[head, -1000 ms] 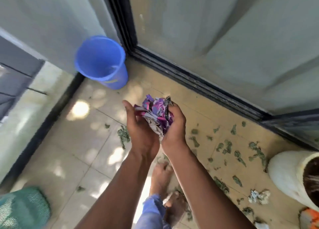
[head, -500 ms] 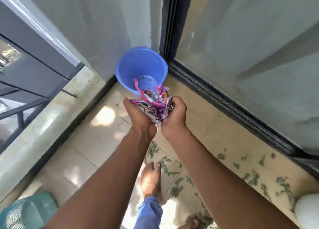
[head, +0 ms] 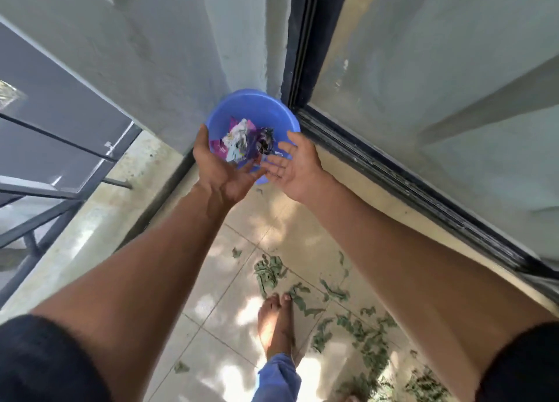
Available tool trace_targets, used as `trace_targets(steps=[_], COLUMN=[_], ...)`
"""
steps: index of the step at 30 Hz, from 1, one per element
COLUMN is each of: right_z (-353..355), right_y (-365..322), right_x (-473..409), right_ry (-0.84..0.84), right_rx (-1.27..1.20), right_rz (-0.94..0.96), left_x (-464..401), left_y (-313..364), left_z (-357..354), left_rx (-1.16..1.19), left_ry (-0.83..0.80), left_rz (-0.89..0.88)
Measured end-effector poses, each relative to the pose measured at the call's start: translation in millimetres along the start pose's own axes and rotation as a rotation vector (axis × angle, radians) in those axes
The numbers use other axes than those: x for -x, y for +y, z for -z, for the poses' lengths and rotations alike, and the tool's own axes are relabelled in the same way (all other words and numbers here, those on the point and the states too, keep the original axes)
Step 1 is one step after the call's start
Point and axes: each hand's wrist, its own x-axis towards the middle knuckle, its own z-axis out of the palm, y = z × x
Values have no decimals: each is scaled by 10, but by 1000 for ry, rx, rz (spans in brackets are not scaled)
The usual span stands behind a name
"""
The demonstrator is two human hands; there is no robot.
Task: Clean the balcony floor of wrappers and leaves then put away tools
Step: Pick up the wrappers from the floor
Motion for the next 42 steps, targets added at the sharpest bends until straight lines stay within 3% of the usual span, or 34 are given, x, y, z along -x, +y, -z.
trace_targets(steps=[7,13,18,22,32,42], right_z=[501,1282,2184,3010,5046,6373], right_y=[190,676,1395,2077,3557,4764], right_x=[262,768,1261,1778,3140,4041], right_ry=[1,121,249,353,645,931], right_rx=[10,23,6,-44,-217,-344], right_rz=[2,-3,-54,-57,51,41], left_x=[319,683,1243,1666,2608,3719], left_y=[-459,-1227,-2160,-2982,-5139,-6706], left_z=[11,387,893,1196,1434,1550], left_rx=[-166,-579,-1060,-1279,-1735,-2007], left_ry=[159,163,138,135,-100,-336], left_rz=[7,177,418,524,553,592])
